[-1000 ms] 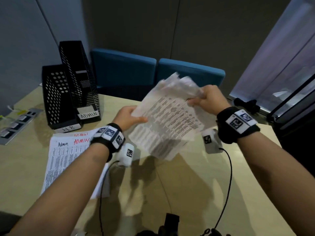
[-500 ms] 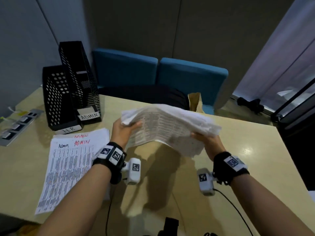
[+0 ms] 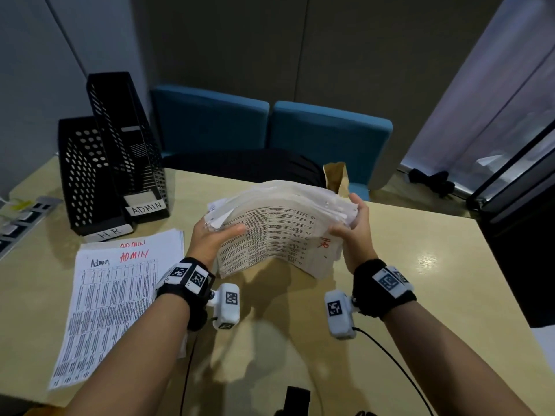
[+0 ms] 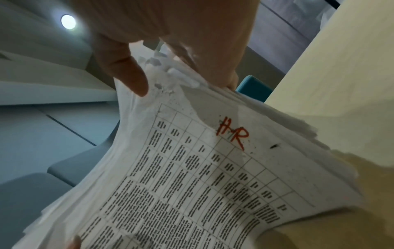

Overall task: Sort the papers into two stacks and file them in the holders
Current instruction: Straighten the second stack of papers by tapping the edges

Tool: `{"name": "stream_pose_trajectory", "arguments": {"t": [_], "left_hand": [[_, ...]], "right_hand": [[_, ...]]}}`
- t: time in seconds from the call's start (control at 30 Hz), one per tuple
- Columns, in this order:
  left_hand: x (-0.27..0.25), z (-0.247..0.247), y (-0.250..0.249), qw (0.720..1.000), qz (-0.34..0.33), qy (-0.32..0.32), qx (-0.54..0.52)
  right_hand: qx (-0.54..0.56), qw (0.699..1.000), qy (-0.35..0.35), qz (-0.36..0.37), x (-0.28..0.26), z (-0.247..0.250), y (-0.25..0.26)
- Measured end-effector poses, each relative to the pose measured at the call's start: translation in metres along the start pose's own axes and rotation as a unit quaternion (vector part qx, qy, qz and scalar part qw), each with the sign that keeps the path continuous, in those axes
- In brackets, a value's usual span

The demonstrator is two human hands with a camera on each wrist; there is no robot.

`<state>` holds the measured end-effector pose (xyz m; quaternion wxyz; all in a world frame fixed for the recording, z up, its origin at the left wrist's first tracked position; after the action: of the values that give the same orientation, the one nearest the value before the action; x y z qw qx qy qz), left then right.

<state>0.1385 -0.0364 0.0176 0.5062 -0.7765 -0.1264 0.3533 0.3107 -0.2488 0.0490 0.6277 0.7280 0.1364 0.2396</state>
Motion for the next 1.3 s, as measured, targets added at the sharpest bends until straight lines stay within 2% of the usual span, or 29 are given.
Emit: {"name": "stream_pose_trajectory", "arguments": {"t": [0.1, 0.2, 0.33, 0.47, 0.63, 0.73, 0.8, 0.87, 0.9, 0.93, 1.0, 1.07, 1.2, 1.23, 1.3], "left_hand": [[0.000, 0.000, -0.006, 1.000, -0.008, -0.004, -0.016], [-0.001, 0.000, -0.009, 0.999, -0.001, 0.001, -0.039], [0.002, -0.001, -0.005, 0.999, 0.010, 0.015, -0.034], [0.000, -0.008, -0.009, 0.999, -0.032, -0.031, -0.002], [-0.002, -0.003, -0.019, 0.997, -0.061, -0.033, -0.018], [-0.004, 0.007, -0.027, 0.991, -0.097, -0.074, 0.051], [-0.005, 0.009, -0.039, 0.975, -0.132, -0.107, 0.141], [-0.006, 0.002, -0.056, 0.939, -0.171, -0.127, 0.268], [-0.006, -0.005, -0.063, 0.909, -0.193, -0.126, 0.347], [-0.006, -0.014, -0.070, 0.865, -0.213, -0.125, 0.436], [-0.004, -0.033, -0.078, 0.756, -0.249, -0.131, 0.591], [0.000, -0.054, -0.082, 0.681, -0.272, -0.116, 0.670], [0.013, -0.094, -0.076, 0.598, -0.291, -0.054, 0.745], [0.016, -0.102, -0.074, 0.588, -0.299, -0.047, 0.750], [0.022, -0.112, -0.071, 0.591, -0.311, -0.031, 0.743]], "right_hand": [[-0.022, 1.000, -0.007, -0.001, 0.002, -0.002, -0.004], [-0.044, 0.997, -0.054, -0.022, 0.007, 0.011, -0.019], [0.018, 0.997, -0.042, -0.066, 0.003, 0.017, -0.040], [0.067, 0.996, -0.043, -0.028, -0.005, 0.009, -0.037], [0.054, 0.998, -0.016, -0.001, 0.000, 0.014, -0.036], [0.002, 1.000, 0.007, 0.017, -0.002, 0.017, -0.039], [-0.015, 0.999, 0.026, 0.027, -0.002, 0.014, -0.039], [-0.030, 0.998, 0.042, 0.039, -0.001, 0.010, -0.037], [-0.032, 0.997, 0.048, 0.046, -0.002, 0.008, -0.036], [-0.030, 0.997, 0.050, 0.054, -0.003, 0.007, -0.036], [-0.019, 0.997, 0.045, 0.064, -0.005, 0.007, -0.036], [-0.011, 0.997, 0.030, 0.064, -0.008, 0.006, -0.033], [0.000, 0.998, 0.023, 0.058, -0.009, 0.004, -0.033], [0.002, 0.998, 0.019, 0.060, -0.009, 0.004, -0.033], [0.004, 0.998, 0.007, 0.055, -0.008, 0.005, -0.034]]}}
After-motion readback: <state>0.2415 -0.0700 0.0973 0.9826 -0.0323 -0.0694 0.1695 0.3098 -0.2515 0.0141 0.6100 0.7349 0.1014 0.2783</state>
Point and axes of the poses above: each hand's wrist, its own x-axis towards the middle knuckle, its own z-axis out of the back of the hand, y = z × x, the point moved 2 cm from there along x, towards the middle knuckle, and after that the axes turned 15 degrees about z, right-handed, at the moved point
